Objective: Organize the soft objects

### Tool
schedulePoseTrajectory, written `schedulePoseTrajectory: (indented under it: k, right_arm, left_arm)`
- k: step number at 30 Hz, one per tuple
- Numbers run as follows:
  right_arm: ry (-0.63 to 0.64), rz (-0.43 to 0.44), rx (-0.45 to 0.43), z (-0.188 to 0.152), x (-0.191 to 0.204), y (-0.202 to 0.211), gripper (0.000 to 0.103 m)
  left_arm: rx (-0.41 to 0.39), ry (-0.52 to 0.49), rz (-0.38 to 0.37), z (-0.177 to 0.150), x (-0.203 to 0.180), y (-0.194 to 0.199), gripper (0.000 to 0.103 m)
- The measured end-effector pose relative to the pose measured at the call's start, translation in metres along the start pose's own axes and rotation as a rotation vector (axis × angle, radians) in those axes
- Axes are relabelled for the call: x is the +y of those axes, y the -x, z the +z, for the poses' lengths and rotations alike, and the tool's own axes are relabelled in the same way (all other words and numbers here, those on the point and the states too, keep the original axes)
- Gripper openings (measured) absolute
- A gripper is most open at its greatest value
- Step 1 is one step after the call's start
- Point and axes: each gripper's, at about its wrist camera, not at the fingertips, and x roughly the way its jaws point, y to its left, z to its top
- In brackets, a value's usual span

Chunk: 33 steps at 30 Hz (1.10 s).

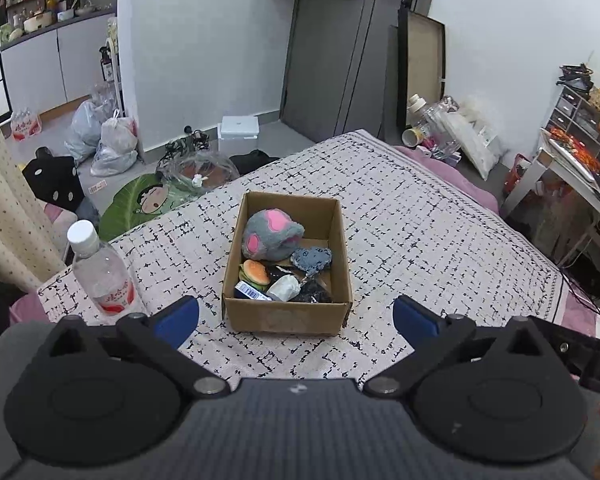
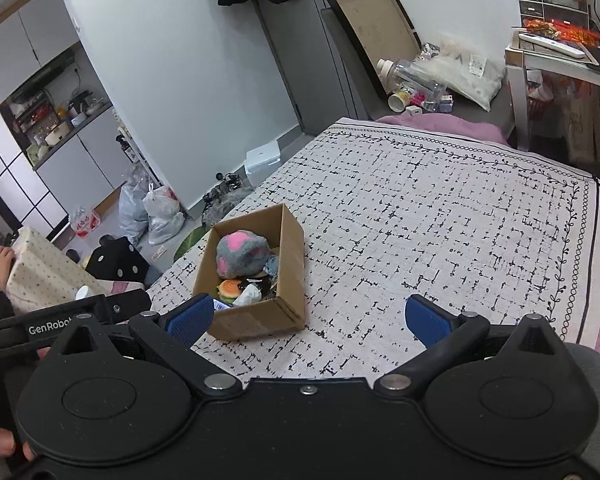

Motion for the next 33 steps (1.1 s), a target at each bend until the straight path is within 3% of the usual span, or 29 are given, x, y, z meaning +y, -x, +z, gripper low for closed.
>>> schedulePoseTrajectory:
  k: [11, 33]
  right_arm:
    - [0.058, -0.039, -0.036, 0.001, 0.006, 0.028, 0.103]
    - [0.121, -0.088, -0.047, -0.009, 0.014, 0.038, 0.103]
  left_arm:
    - [-0.01, -0.097, -0.006, -0.012, -0.004, 0.028, 0.102]
    - [-0.044, -0.104, -0.013, -0.012, -0.005, 0.052, 0.102]
